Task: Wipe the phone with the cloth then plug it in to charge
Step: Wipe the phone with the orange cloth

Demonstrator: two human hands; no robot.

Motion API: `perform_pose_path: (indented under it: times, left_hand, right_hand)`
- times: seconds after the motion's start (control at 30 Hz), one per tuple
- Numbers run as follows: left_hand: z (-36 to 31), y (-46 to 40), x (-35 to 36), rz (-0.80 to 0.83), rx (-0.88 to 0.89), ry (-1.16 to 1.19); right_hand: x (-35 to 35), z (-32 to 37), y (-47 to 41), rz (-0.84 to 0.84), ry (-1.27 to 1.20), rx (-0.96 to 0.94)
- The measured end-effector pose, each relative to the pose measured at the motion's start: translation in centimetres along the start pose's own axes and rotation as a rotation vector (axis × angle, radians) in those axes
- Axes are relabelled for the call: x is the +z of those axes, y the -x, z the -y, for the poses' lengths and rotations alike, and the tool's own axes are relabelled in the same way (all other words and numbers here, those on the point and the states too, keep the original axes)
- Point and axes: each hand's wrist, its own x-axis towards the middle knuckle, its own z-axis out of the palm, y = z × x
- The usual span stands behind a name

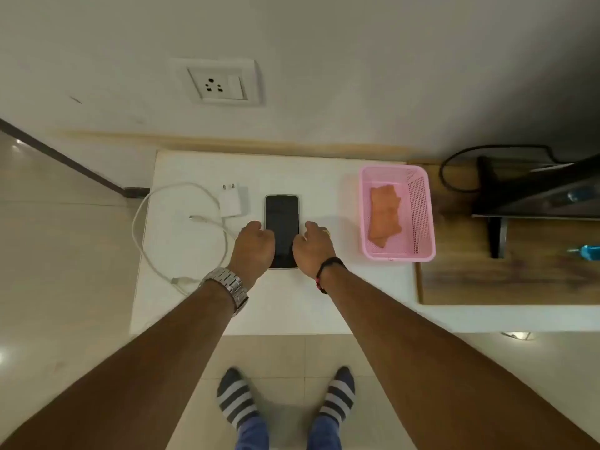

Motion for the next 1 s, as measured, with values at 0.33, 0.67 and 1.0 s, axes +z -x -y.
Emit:
perform_pose_path:
  times: [0.33, 0.67, 1.0]
  left_hand:
    - [0.6, -2.0, 0.8, 0.046, -0.105, 0.088]
    - [-3.6, 0.8, -2.0, 0.550, -0.319, 0.898]
    - [-4.7, 1.3, -1.1, 0.700, -0.216, 0.989]
  right_hand:
    - [0.6, 0.3, 0.1, 0.031, -0.338, 0.020]
    - [-10.5, -5.5, -3.7, -0.668, -0.003, -0.157]
    - [-11.4, -9.4, -7.2, -0.545, 0.114, 0.049]
